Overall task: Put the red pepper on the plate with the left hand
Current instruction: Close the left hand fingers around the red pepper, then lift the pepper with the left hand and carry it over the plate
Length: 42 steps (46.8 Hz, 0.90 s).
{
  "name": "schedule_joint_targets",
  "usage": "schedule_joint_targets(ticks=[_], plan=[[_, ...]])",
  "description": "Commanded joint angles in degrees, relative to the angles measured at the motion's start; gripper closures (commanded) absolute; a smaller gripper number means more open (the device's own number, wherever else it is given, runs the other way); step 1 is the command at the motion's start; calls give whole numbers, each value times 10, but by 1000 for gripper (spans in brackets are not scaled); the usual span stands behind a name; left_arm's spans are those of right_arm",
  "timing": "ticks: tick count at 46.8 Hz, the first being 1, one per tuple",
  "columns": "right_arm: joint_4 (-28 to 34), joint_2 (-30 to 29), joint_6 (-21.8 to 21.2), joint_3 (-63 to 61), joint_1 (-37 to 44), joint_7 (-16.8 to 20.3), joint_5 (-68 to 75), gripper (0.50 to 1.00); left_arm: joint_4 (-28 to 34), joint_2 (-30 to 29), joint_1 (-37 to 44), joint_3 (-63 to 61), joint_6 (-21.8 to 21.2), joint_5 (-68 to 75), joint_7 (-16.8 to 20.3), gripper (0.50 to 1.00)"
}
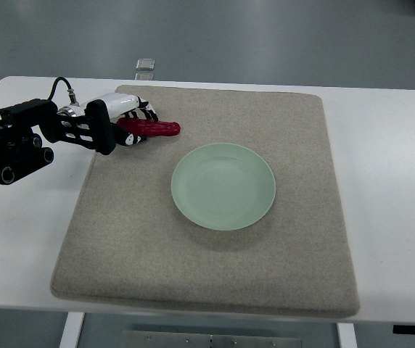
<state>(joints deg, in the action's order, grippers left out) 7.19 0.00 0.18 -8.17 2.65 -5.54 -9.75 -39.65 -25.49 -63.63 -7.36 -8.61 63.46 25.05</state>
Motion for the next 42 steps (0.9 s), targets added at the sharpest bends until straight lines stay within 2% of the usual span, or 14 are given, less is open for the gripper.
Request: schedule_joint_targets(ticks=[1,42], plan=[[0,0,0,0,0,0,0,568,-3,0,1,1,0,-4,0,1000],[0,0,0,0,0,0,0,568,-9,11,27,68,-11,-18,9,1000]])
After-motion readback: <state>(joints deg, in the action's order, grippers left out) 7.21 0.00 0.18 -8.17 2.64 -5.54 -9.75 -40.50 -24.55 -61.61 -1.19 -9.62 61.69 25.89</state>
